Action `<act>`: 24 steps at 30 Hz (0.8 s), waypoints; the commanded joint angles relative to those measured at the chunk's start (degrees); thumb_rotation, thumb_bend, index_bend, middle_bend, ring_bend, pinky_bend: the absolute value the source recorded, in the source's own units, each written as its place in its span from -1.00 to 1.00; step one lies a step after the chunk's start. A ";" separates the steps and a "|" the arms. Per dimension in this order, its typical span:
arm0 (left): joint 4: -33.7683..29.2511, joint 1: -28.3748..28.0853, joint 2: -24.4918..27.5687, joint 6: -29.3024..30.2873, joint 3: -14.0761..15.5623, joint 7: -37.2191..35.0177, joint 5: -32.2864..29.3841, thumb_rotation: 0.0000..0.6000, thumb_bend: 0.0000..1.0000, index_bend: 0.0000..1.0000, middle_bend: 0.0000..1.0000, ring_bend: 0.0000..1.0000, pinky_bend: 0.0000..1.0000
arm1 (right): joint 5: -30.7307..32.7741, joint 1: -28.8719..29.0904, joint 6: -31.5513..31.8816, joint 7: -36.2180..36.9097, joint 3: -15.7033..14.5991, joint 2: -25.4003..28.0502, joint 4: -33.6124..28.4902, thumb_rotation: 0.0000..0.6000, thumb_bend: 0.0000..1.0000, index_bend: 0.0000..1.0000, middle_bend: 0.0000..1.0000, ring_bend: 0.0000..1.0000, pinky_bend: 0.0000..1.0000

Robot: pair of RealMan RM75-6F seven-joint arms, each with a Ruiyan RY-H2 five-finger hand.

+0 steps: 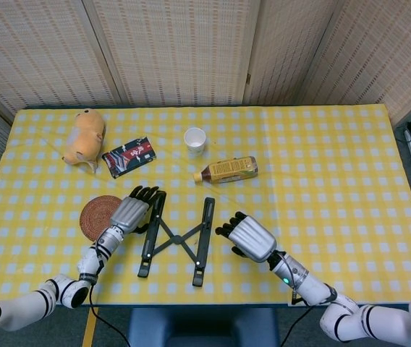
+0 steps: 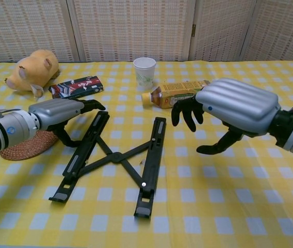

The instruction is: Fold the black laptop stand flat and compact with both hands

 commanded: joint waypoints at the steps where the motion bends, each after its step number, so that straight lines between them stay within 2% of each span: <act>1: -0.59 -0.03 -0.04 -0.21 -0.15 0.36 -0.66 1.00 -0.59 -0.96 -0.98 -1.00 -1.00 | -2.61 1.21 0.30 -0.31 -0.99 -3.55 5.32 1.00 -0.57 -0.14 0.17 0.07 -0.12; 13: -2.88 0.20 0.54 -0.29 0.07 0.52 -2.36 1.00 -0.59 -0.97 -0.99 -1.00 -1.00 | -7.83 2.78 4.03 2.29 -3.57 -13.79 21.11 1.00 -0.57 -0.14 0.20 0.09 -0.12; 24: -3.31 0.32 1.14 -0.63 0.32 -1.00 -2.95 1.00 -0.59 -0.97 -0.99 -1.00 -1.00 | -8.84 4.05 5.67 4.48 -4.30 -18.69 28.83 1.00 -0.57 -0.14 0.20 0.10 -0.12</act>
